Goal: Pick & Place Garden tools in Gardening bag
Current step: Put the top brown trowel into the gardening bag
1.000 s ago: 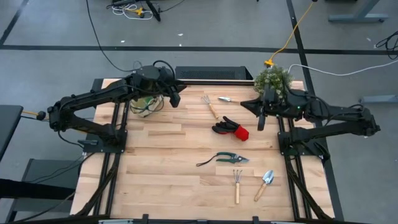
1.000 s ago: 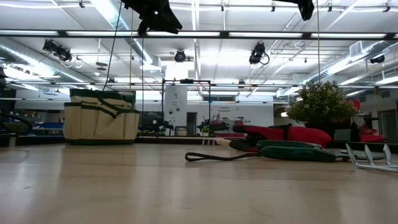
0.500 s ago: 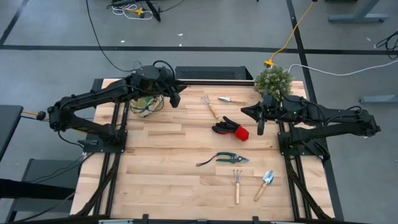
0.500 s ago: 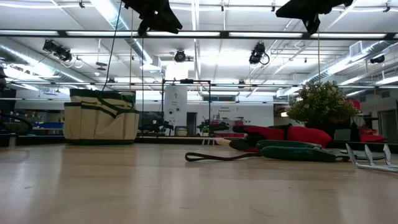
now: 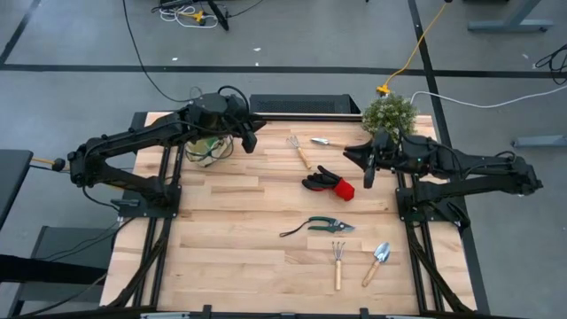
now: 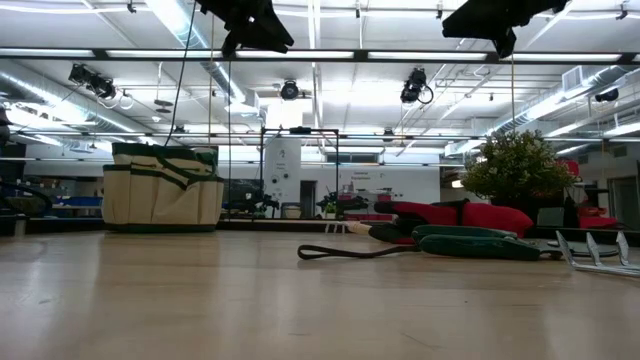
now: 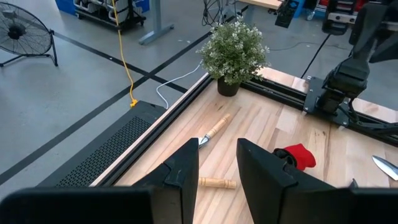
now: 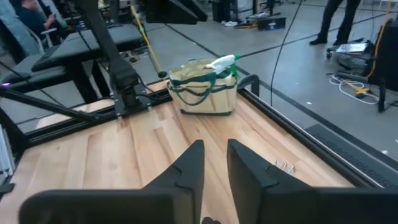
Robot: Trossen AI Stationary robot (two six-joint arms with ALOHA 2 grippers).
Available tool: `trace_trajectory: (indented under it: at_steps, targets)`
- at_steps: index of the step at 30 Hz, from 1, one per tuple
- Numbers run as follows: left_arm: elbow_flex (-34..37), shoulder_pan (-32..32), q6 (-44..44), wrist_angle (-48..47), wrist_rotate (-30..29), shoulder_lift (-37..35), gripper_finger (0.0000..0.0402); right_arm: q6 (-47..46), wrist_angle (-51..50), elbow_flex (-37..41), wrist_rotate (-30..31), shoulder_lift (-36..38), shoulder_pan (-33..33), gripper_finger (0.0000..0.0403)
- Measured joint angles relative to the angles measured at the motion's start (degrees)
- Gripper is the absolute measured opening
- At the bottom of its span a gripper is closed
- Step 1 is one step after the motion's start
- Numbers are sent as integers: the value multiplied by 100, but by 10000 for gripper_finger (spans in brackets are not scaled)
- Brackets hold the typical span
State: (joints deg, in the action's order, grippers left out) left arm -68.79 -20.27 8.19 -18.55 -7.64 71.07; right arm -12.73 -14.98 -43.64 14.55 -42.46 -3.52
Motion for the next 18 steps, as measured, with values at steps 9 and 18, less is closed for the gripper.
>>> trace_trajectory:
  at_steps: [9,18]
  targets:
    - [0,0,0,66,0,-1,115,1,-263,-234,-57,-23,-436,131]
    - [0,0,0,72,0,-4,115,130,-1053,-775,-252,-372,-912,195]
